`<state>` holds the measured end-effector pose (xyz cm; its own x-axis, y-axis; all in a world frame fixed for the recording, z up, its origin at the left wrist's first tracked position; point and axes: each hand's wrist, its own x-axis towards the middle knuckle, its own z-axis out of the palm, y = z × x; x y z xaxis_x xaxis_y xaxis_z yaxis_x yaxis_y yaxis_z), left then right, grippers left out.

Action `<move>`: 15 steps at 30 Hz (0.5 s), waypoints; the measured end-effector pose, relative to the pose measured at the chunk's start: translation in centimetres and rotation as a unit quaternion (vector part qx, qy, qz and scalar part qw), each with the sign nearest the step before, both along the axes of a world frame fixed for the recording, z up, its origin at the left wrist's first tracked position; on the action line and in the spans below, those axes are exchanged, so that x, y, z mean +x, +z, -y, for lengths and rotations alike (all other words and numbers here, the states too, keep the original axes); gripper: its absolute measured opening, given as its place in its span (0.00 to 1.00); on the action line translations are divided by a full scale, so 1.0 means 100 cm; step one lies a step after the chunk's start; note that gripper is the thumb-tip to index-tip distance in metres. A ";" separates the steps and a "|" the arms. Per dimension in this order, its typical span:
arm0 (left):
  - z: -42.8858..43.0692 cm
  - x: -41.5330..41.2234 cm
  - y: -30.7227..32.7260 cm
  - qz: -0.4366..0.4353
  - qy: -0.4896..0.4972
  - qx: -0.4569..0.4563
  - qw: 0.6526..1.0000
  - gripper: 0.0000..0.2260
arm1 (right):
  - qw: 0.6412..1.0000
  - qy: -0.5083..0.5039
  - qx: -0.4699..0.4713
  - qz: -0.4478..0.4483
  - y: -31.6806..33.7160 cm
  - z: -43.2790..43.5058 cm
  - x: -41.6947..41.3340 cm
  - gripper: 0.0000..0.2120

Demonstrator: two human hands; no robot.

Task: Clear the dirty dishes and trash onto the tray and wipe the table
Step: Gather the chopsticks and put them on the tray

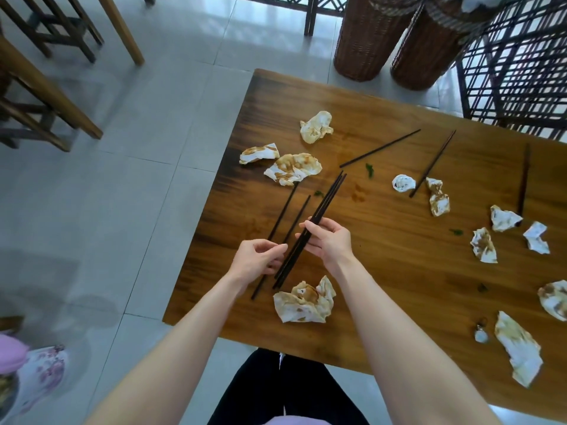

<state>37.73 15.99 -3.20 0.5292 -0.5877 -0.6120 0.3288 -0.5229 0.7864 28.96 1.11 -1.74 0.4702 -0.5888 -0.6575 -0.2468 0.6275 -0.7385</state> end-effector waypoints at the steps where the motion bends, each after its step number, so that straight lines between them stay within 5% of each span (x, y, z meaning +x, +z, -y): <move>1: -0.003 0.002 -0.003 0.037 0.020 0.021 0.999 0.10 | 1.000 0.003 -0.003 -0.006 -0.001 0.000 0.000 0.07; 9: -0.008 -0.005 -0.020 0.247 -0.052 0.178 0.951 0.22 | 1.000 0.012 -0.009 -0.025 -0.007 -0.004 -0.004 0.07; 15: 0.001 -0.009 -0.025 0.300 -0.086 0.227 0.923 0.14 | 0.999 0.009 -0.015 -0.040 -0.011 -0.008 -0.012 0.08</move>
<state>36.79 15.92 -5.69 0.7750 -0.4504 -0.4433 -0.2133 -0.8467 0.4874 27.80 1.94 -2.81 0.4274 -0.6002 -0.6761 -0.3170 0.6009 -0.7338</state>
